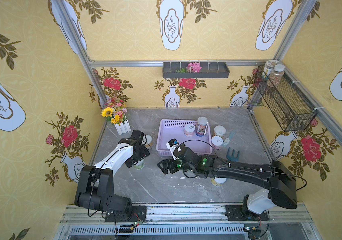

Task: Put the canned food in the basket
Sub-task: Pick up the canned food from the center of the board.

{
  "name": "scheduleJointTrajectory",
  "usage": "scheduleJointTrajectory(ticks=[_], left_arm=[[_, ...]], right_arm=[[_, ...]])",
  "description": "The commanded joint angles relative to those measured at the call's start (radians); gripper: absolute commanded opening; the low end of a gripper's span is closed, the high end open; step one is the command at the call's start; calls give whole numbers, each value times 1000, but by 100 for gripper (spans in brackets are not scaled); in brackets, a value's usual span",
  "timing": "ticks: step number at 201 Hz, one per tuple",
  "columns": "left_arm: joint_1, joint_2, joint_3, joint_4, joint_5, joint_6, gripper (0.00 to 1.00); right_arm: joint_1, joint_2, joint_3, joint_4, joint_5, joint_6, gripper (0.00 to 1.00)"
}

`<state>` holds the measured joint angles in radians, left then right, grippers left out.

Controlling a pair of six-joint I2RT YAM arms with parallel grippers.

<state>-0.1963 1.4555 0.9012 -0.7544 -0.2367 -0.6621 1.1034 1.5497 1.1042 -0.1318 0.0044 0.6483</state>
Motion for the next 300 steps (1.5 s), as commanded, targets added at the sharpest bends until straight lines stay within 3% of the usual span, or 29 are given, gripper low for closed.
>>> scheduleJointTrajectory(ticks=[1, 70, 151, 206, 255, 300], left_arm=[[2, 13, 2, -23, -6, 12, 94], [3, 19, 11, -40, -4, 9, 86], [3, -90, 75, -161, -19, -8, 74], [-20, -170, 282, -279, 19, 110, 69], [-175, -48, 530, -247, 41, 205, 66], [-231, 147, 693, -140, 102, 243, 66]], right_arm=[[1, -13, -4, 12, 17, 0, 97], [-2, -32, -2, -10, 31, 5, 97], [-3, -85, 13, -87, 66, 35, 97], [-93, -182, -52, -125, 29, 63, 97], [-231, -306, -102, -166, 27, 56, 97], [-307, -338, -86, -216, 43, 5, 97]])
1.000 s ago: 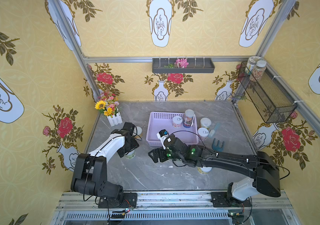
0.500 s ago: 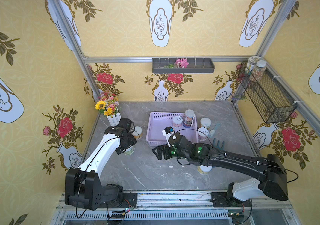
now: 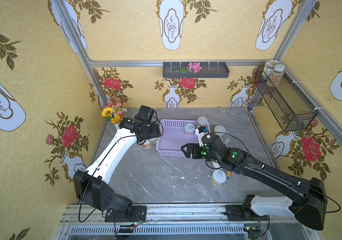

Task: Put the canned food in the basket
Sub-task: Pick up the canned food from the center of the board, then place the canned food in the basket.

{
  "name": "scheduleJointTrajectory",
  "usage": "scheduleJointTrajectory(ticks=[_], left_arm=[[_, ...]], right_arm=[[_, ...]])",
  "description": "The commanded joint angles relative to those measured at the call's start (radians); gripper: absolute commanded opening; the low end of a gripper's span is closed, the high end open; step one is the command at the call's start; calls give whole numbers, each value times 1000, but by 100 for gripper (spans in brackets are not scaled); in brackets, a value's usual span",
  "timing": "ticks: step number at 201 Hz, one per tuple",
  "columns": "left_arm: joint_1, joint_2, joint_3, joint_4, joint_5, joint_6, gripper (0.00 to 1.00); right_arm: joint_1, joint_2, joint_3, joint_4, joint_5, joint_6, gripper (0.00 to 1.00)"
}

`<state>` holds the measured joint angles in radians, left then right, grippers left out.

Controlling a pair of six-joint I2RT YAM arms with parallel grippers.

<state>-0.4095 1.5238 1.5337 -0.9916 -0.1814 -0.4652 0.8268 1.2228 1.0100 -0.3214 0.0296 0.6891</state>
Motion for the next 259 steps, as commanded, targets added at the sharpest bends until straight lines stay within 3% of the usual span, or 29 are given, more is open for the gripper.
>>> scheduleJointTrajectory(ticks=[1, 111, 259], left_arm=[[-18, 84, 65, 100, 46, 47, 66], [-101, 555, 471, 171, 108, 91, 66], [-103, 810, 568, 255, 42, 65, 66]], right_arm=[[-33, -11, 8, -27, 18, -36, 97], [-268, 39, 3, -1, -120, -132, 97], [-360, 69, -21, 8, -179, -158, 97]])
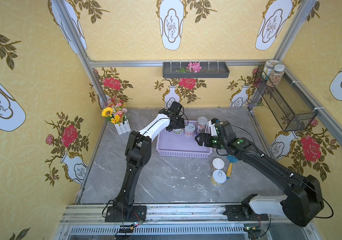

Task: Put the canned food in the basket
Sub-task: Place the canned food in the basket.

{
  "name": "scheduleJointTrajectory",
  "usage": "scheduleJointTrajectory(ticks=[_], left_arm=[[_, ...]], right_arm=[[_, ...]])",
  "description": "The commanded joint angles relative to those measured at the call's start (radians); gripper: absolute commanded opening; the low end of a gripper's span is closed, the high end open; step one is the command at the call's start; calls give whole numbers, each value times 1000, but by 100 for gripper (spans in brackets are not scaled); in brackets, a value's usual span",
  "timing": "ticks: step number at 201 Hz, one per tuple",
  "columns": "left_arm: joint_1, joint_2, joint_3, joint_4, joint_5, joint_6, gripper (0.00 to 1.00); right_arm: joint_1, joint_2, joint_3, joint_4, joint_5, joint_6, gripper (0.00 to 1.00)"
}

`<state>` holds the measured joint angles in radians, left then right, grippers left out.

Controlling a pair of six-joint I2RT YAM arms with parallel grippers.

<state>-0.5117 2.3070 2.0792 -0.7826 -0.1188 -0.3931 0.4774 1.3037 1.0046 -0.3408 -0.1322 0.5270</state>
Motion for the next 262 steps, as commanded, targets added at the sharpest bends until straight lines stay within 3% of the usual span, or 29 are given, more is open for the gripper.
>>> scheduleJointTrajectory(ticks=[1, 88, 137, 188, 228, 262], left_arm=[[-1, 28, 23, 46, -22, -8, 66], [-14, 88, 31, 75, -22, -27, 67], [-14, 84, 27, 83, -26, -35, 85], [-14, 68, 30, 85, -19, -41, 91], [-14, -12, 12, 57, -28, -47, 91], [-14, -168, -108, 63, -50, -53, 91]], right_arm=[[-13, -12, -16, 28, -17, 5, 97], [-33, -35, -52, 26, -36, 10, 97], [-32, -59, -76, 24, -41, 16, 97], [-33, -84, -86, 7, -39, 18, 97], [-12, -87, -60, -41, -9, 8, 97], [123, -15, 24, -80, 109, -21, 97]])
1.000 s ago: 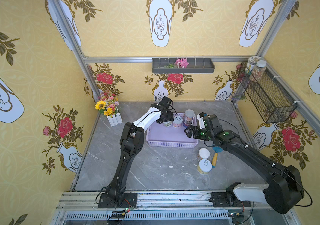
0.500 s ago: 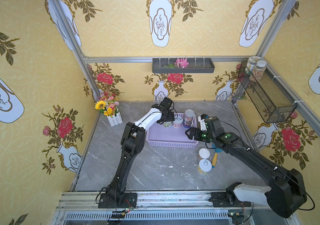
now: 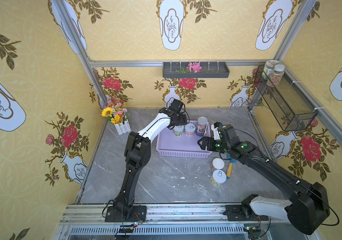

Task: Put the canned food in the basket
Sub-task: Place the canned food in the basket, then pick up the canned food from the center of the board.

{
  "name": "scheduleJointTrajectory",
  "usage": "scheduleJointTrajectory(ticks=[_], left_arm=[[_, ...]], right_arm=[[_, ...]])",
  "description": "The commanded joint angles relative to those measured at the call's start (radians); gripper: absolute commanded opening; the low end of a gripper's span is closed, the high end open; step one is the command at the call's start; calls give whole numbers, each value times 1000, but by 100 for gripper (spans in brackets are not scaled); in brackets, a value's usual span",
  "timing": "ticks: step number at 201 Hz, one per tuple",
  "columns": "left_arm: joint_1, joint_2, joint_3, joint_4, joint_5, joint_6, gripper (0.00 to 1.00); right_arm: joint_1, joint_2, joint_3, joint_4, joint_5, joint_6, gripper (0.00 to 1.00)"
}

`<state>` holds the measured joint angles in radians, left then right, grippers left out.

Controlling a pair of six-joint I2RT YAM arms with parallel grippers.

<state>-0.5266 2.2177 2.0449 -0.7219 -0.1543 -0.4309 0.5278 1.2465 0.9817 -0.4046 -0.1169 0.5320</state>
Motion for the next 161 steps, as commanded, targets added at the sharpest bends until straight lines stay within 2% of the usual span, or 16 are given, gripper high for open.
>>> scheduleJointTrajectory(ticks=[1, 51, 80, 84, 101, 131, 161], left_arm=[[0, -84, -77, 2, -16, -16, 91], [23, -353, -374, 33, -68, -46, 93], [63, -490, -535, 32, -73, -82, 95], [97, -507, -558, 30, -75, -87, 96], [137, -571, -638, 20, -85, -107, 98], [209, -634, -743, 10, -88, -124, 100], [247, -631, -774, -9, -100, -123, 100]], right_arm=[[82, 49, 50, -15, 98, -25, 97], [269, 204, 127, 86, 199, 0, 97], [355, 299, 214, 86, 254, 14, 97], [366, 308, 226, 84, 259, 14, 97], [396, 344, 261, 88, 270, 19, 97], [446, 386, 300, 102, 303, 20, 97], [488, 398, 306, 140, 345, 37, 97]])
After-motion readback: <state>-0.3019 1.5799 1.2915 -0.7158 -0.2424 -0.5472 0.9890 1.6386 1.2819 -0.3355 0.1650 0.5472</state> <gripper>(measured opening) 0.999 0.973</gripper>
